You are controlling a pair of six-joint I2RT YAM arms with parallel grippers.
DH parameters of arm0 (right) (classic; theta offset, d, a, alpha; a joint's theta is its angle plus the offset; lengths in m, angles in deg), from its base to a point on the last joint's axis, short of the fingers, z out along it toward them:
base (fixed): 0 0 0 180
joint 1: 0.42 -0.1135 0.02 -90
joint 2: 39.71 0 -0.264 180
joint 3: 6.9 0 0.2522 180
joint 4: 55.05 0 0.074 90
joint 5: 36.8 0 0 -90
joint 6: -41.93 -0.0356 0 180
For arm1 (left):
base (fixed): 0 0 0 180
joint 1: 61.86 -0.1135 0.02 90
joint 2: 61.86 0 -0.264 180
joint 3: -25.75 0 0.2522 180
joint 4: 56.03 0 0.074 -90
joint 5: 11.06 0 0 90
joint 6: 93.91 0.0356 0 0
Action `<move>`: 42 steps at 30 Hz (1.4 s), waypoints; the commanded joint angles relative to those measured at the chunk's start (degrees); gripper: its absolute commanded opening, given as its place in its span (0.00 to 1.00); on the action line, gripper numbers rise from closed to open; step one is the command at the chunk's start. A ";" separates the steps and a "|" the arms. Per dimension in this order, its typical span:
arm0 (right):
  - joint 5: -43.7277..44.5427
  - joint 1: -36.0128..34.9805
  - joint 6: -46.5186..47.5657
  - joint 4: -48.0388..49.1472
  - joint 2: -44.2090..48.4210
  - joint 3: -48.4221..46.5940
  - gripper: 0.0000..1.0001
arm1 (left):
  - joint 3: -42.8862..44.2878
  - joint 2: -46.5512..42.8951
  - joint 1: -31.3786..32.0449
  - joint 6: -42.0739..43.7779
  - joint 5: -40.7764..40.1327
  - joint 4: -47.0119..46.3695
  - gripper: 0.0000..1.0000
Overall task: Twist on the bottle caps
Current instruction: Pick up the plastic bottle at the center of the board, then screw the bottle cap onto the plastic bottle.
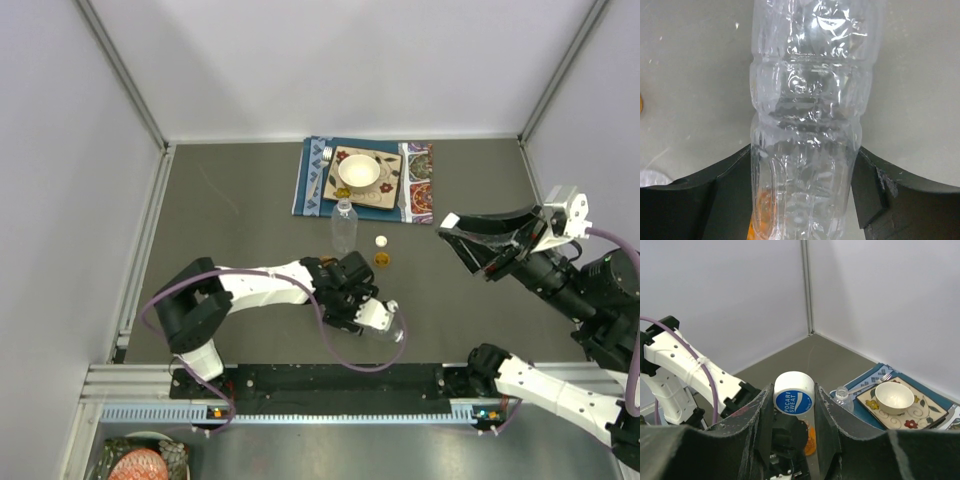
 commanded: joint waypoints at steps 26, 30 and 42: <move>-27.72 -0.10 2.68 -10.69 -15.19 -9.89 0.16 | 18.58 -45.38 -4.81 -19.68 -4.29 33.79 0.60; -32.31 -0.19 4.27 -11.30 -15.89 -9.99 0.16 | 20.61 -46.53 -4.81 -20.56 -4.46 33.98 0.59; -33.19 -0.01 9.28 -12.18 -18.62 -8.49 0.16 | 25.44 -43.80 -6.39 -23.20 -0.25 32.57 0.56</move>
